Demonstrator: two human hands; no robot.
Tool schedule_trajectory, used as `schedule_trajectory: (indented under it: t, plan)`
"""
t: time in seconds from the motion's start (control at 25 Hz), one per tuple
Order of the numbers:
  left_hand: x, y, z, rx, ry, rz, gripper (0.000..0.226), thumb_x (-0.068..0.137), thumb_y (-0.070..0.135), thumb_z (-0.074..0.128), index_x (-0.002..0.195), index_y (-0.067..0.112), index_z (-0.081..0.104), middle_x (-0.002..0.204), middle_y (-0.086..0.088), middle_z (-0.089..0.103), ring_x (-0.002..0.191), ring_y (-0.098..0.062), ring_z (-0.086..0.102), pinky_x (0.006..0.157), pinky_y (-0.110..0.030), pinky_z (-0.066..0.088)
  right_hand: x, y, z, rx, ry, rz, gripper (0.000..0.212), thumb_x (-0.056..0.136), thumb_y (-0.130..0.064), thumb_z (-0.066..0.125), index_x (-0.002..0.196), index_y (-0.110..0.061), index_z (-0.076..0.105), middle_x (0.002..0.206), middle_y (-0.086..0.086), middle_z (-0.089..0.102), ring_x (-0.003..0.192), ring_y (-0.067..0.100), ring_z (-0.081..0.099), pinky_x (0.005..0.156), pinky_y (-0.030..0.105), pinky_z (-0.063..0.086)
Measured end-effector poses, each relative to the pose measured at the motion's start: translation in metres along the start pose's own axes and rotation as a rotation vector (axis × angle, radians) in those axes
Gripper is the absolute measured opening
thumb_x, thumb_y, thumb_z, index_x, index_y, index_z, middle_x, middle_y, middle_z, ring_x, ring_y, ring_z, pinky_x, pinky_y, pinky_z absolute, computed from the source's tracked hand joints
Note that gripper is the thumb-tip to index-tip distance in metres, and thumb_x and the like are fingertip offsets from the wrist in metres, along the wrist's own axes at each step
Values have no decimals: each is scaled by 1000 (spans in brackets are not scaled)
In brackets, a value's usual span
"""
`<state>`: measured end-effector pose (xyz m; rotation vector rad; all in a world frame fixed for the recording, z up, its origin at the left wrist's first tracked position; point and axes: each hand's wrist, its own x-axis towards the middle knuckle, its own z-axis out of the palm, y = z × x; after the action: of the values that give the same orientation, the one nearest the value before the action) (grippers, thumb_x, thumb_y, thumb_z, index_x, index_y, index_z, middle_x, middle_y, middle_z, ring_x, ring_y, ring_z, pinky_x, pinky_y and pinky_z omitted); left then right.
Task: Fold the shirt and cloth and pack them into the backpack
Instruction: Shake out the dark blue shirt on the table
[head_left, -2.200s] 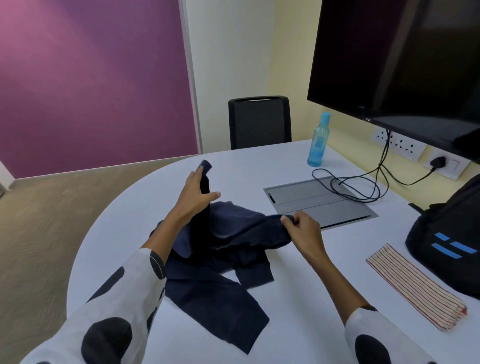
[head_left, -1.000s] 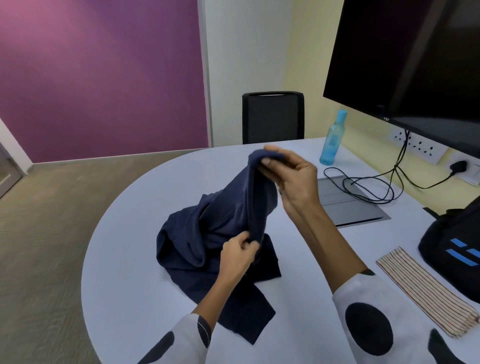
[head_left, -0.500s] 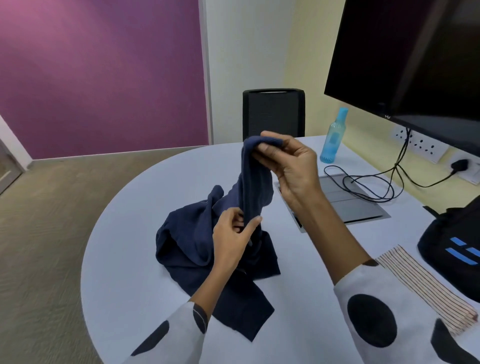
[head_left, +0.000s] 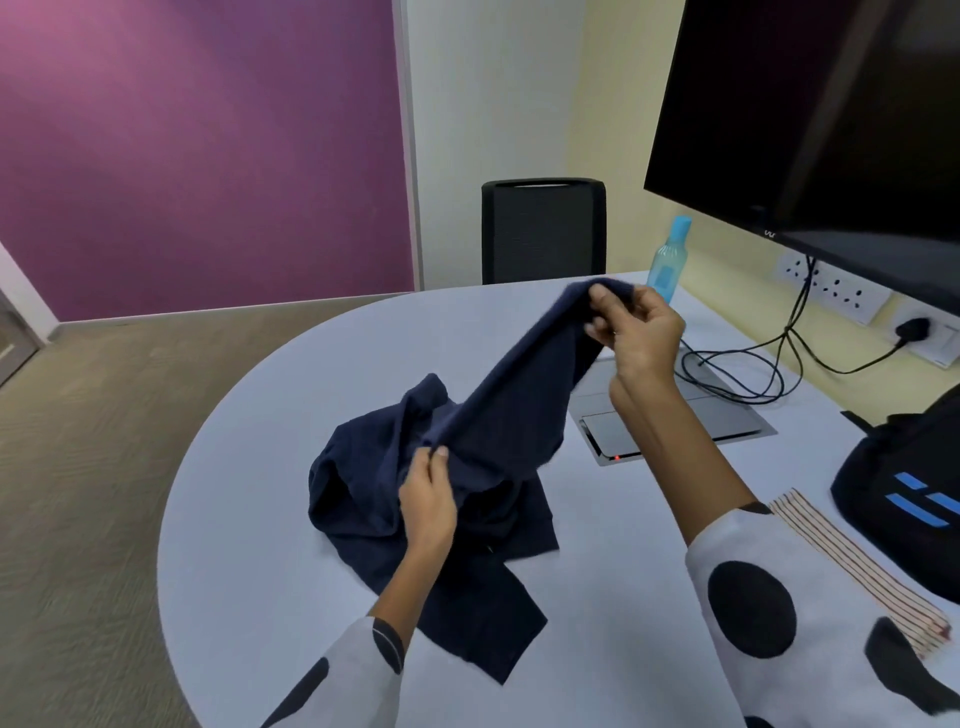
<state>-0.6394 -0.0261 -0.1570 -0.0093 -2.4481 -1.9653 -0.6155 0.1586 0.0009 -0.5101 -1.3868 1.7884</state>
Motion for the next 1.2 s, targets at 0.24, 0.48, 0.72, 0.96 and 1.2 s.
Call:
schedule_trajectory:
  t: [0.24,0.48,0.72,0.96,1.2]
  plan:
    - [52,79,-56,52,61,367,10,83,29,71,80,20,70,78,11,69,75,3,61,72,-15,45,23,44,-55,-197,245,134,17,87,-24,68,80,-16,55,83,-2,56,87,15,53,70,20,46]
    - [84,162,-77,-19,-26,658,5,82,26,73,82,30,71,76,21,69,73,7,59,76,-15,47,26,17,-41,180,197,56,6,93,-27,60,93,-22,56,102,1,65,90,12,63,74,30,57]
    - [80,105,-60,115,-220,391,9,87,25,67,81,27,73,83,16,71,79,3,63,77,-18,45,29,21,-44,156,29,185,13,88,-22,66,97,-12,67,90,1,70,90,16,65,70,25,54]
    - [56,115,-21,231,-523,554,14,88,26,66,98,19,74,93,9,73,89,-1,64,77,-10,45,9,30,-24,-675,-891,-94,18,65,-20,85,79,-17,74,140,-20,45,128,4,43,102,28,37]
    - [49,97,-22,199,-512,518,12,85,29,69,96,25,71,84,9,72,77,-2,65,71,-17,48,-12,51,-4,-933,-1059,-130,13,68,-23,82,76,-18,73,89,-3,69,90,14,61,86,44,49]
